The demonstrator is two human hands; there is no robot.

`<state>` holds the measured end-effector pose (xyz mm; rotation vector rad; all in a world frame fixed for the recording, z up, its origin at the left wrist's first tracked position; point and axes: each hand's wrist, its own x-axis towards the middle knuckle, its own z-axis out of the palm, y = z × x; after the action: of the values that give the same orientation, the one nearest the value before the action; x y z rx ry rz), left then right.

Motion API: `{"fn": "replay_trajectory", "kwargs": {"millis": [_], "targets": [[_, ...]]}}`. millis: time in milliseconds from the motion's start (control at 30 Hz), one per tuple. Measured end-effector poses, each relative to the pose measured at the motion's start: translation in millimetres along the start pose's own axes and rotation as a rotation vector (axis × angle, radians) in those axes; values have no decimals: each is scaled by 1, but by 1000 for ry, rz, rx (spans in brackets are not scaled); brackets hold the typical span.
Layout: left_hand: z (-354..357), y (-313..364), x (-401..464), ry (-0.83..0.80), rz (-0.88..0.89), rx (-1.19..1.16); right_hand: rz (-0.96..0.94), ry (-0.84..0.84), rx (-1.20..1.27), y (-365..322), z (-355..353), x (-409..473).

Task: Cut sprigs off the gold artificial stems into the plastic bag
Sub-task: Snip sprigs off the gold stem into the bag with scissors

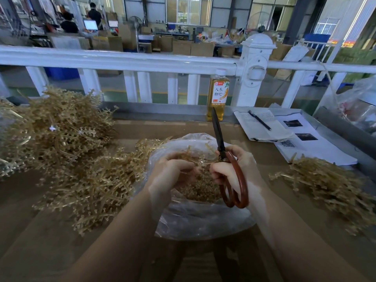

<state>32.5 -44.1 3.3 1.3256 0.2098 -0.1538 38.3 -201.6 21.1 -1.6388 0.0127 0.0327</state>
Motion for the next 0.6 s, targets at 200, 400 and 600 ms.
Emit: {"fn": "replay_trajectory", "kwargs": {"millis": [200, 400, 600], "targets": [[-16, 9, 1, -276, -195, -175, -53, -31, -205, -5, 1, -7], [-31, 21, 3, -387, -166, 111, -86, -6, -282, -3, 2, -5], [-24, 25, 5, -324, -95, 234, -113, 1, -275, -2, 2, -7]]}}
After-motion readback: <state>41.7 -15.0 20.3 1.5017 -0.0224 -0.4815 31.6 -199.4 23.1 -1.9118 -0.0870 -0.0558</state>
